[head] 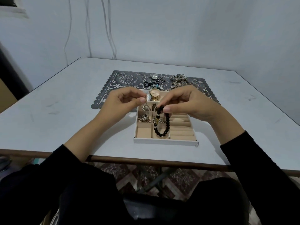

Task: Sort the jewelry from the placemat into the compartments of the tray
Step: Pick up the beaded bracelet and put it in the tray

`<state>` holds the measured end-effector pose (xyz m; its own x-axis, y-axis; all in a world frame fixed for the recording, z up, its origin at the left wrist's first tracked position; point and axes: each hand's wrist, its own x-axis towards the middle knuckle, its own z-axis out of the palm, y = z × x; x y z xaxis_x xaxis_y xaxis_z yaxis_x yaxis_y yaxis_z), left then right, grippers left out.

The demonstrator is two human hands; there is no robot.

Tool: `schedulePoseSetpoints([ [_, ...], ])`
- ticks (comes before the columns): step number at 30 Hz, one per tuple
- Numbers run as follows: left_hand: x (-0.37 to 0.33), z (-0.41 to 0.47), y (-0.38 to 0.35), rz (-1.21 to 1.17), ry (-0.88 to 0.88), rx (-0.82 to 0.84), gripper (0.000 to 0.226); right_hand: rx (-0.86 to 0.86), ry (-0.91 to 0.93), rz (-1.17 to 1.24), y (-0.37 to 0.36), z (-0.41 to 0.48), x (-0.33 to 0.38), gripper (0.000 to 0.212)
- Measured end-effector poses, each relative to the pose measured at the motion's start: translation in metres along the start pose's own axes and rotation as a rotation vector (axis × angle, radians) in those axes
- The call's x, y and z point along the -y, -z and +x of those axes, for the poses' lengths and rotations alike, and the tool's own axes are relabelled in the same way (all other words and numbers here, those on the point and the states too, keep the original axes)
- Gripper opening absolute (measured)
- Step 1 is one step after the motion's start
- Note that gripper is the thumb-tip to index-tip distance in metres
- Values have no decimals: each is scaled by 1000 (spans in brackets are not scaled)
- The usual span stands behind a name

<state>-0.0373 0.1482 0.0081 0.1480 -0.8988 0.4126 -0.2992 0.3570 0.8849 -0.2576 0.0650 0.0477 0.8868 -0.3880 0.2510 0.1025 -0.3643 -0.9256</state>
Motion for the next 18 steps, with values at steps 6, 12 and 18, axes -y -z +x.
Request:
schedulePoseSetpoints([
  [6,-1,0,0,-14,0,5,13,54,-129,-115,0,-2,3,19],
  [12,0,-1,1,-27,9,8,12,15,-153,-243,-1,3,3,23],
  [18,-1,-2,1,-3,16,0,12,-4,-161,-247,-5,5,1,23],
])
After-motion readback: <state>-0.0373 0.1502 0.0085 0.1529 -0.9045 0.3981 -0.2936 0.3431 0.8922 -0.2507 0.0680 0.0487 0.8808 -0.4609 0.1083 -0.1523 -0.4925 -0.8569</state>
